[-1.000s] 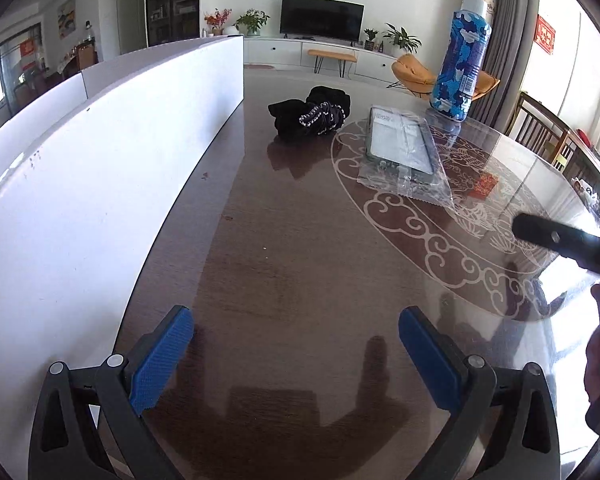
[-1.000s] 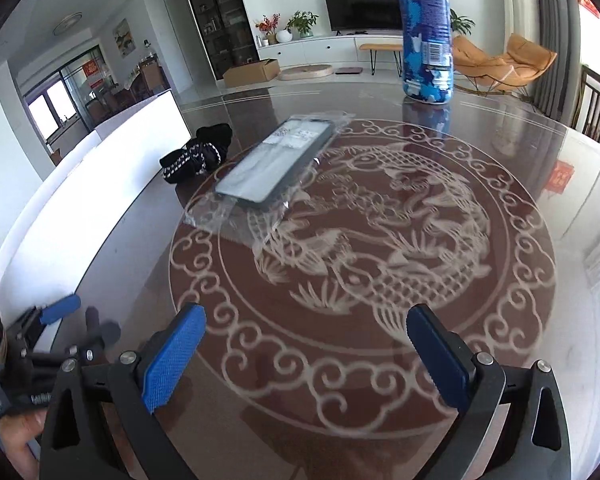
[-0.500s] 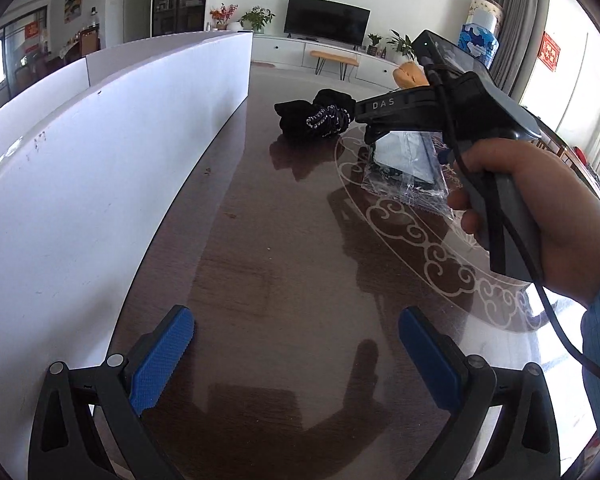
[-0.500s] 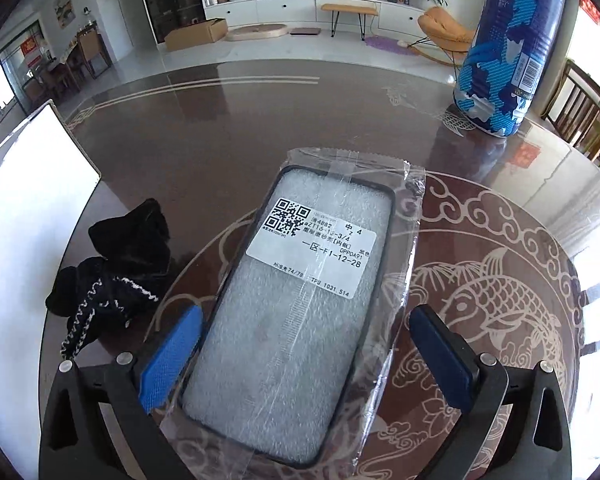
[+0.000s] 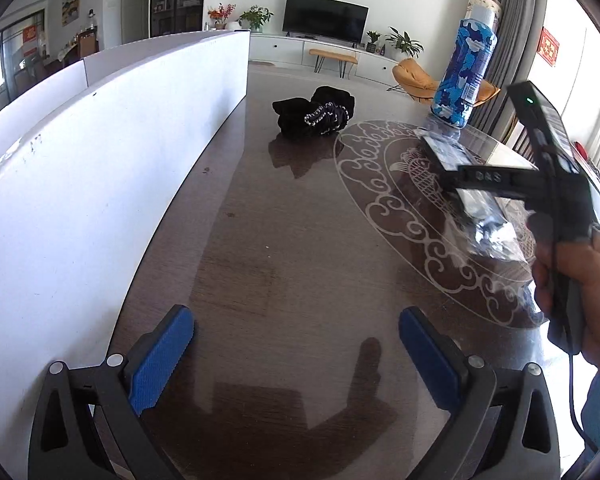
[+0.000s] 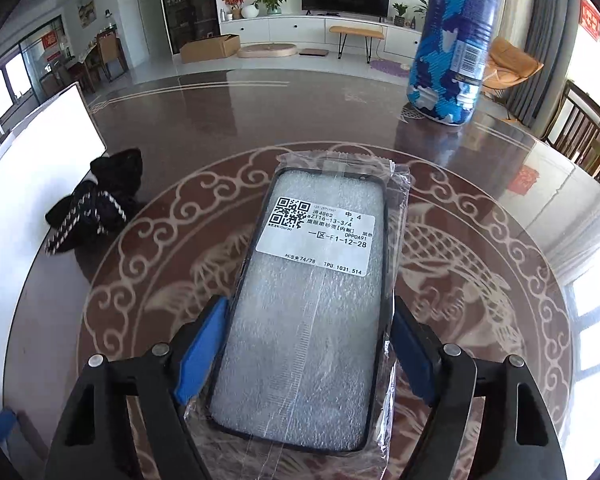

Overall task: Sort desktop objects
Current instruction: 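Close the left tool on the black hair ties while the right tool holds the phone case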

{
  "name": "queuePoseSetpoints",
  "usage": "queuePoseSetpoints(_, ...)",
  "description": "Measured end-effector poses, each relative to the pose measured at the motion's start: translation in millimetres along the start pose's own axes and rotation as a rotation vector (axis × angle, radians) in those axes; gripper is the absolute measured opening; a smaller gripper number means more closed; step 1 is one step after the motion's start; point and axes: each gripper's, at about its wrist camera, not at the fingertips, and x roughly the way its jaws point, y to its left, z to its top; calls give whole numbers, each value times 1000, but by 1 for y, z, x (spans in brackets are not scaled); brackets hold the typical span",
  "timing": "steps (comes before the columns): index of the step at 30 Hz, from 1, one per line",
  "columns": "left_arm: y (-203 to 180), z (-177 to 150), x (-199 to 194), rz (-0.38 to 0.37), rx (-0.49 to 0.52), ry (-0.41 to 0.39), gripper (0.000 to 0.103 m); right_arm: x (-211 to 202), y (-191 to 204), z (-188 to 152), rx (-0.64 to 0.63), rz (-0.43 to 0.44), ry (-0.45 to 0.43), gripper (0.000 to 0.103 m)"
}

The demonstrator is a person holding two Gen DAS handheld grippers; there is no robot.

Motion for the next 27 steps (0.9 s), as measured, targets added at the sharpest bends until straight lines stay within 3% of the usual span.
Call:
queuePoseSetpoints(7, -18, 3, 12, 99, 90, 55, 103, -62, -69, -92, 26, -8, -39, 80)
queuePoseSetpoints(10, -28, 27, 25, 47, 142, 113, 103, -79, -70, -112, 24, 1, -49, 80)
queuePoseSetpoints(15, -45, 110, 38, 121, 251, 56, 103, -84, -68, -118, 11, 21, -49, 82)
queuePoseSetpoints(18, -49, 149, 61, 135, 296, 80, 103, -85, -67, -121, 5, 14, -47, 82)
queuePoseSetpoints(20, -53, 162, 78, 121, 337, 98, 103, -85, -66, -121, 6, 14, -47, 82)
queuePoseSetpoints(27, -59, 175, 135, 218, 443, 122, 103, -85, -66, -121, 6, 16, -46, 83)
